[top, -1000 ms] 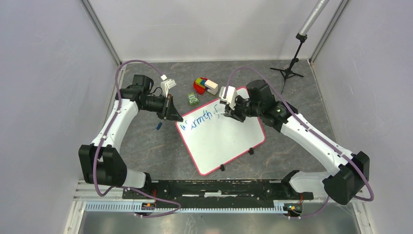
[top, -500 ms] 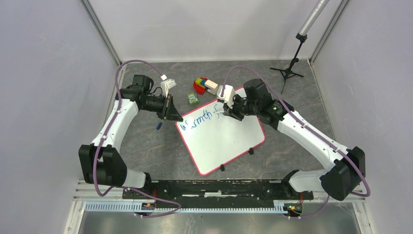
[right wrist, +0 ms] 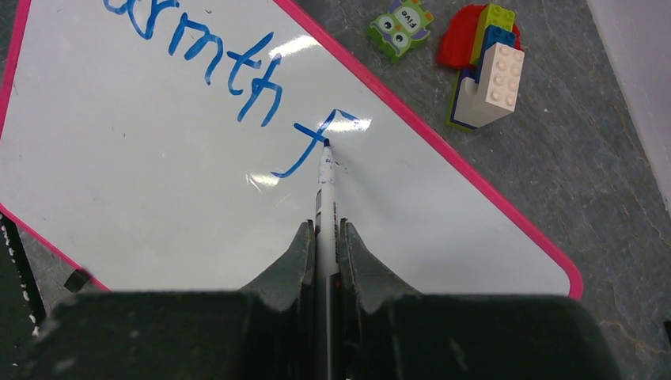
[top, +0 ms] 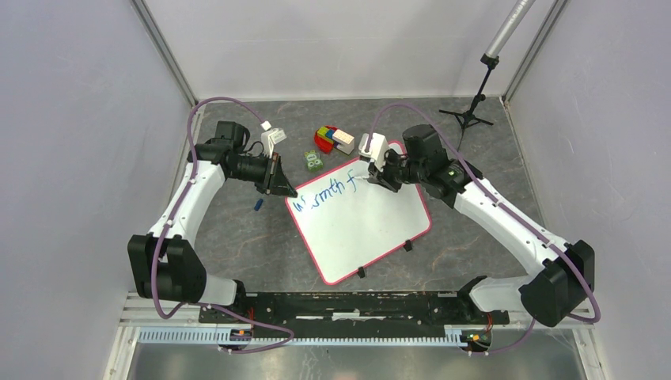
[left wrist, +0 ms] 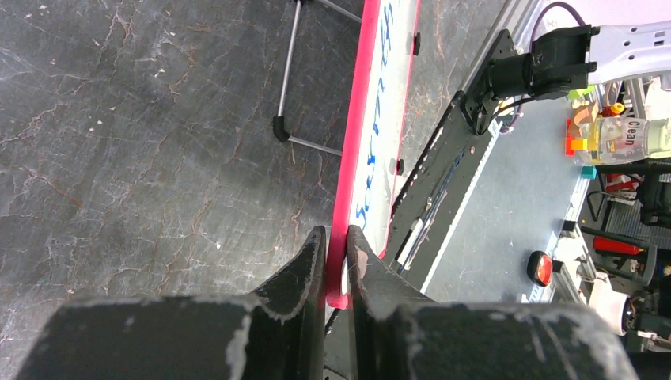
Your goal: Write a sentence on the whiteboard
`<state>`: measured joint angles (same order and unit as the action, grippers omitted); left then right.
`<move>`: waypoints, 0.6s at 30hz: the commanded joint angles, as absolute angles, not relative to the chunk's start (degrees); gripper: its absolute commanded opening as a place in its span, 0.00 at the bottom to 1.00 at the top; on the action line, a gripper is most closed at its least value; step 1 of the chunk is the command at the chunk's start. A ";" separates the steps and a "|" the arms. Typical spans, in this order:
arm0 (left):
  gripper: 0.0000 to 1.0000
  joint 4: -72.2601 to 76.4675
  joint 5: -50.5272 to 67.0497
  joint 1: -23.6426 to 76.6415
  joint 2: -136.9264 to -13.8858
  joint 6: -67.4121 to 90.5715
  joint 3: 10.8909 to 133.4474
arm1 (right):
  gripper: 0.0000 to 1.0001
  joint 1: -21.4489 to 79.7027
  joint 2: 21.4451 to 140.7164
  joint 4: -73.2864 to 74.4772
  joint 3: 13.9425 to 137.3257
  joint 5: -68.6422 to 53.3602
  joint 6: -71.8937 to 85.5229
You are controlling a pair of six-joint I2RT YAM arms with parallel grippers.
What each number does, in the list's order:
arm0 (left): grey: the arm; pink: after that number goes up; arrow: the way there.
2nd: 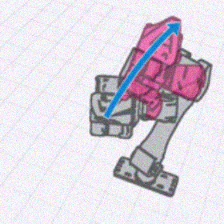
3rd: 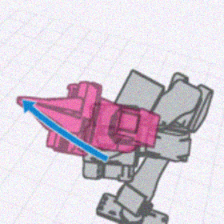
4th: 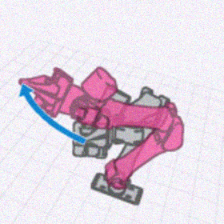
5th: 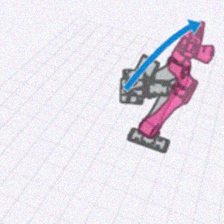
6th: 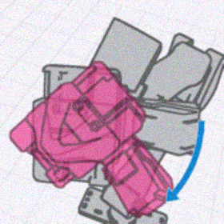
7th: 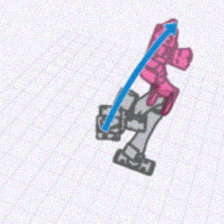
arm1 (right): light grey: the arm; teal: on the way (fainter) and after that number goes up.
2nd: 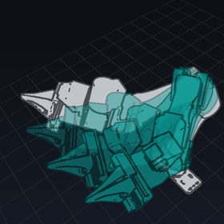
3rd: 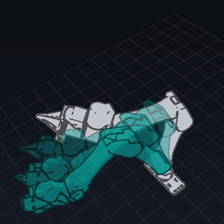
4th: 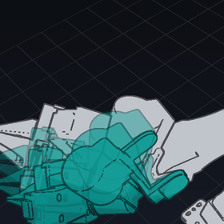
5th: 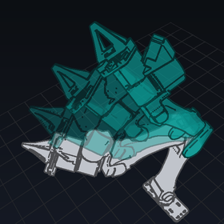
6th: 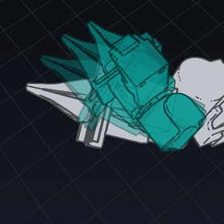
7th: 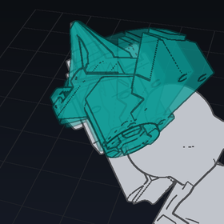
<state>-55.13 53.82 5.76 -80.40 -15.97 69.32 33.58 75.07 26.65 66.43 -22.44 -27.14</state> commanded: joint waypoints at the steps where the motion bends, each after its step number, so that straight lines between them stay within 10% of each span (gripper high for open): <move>1: 0.02 -53.96 52.08 5.94 -80.03 -17.31 69.43 | 0.00 33.05 73.87 26.54 67.66 -22.98 -28.04; 18: 0.02 -53.99 51.94 5.99 -79.95 -17.27 69.36 | 0.00 32.70 74.68 25.75 67.83 -21.92 -27.82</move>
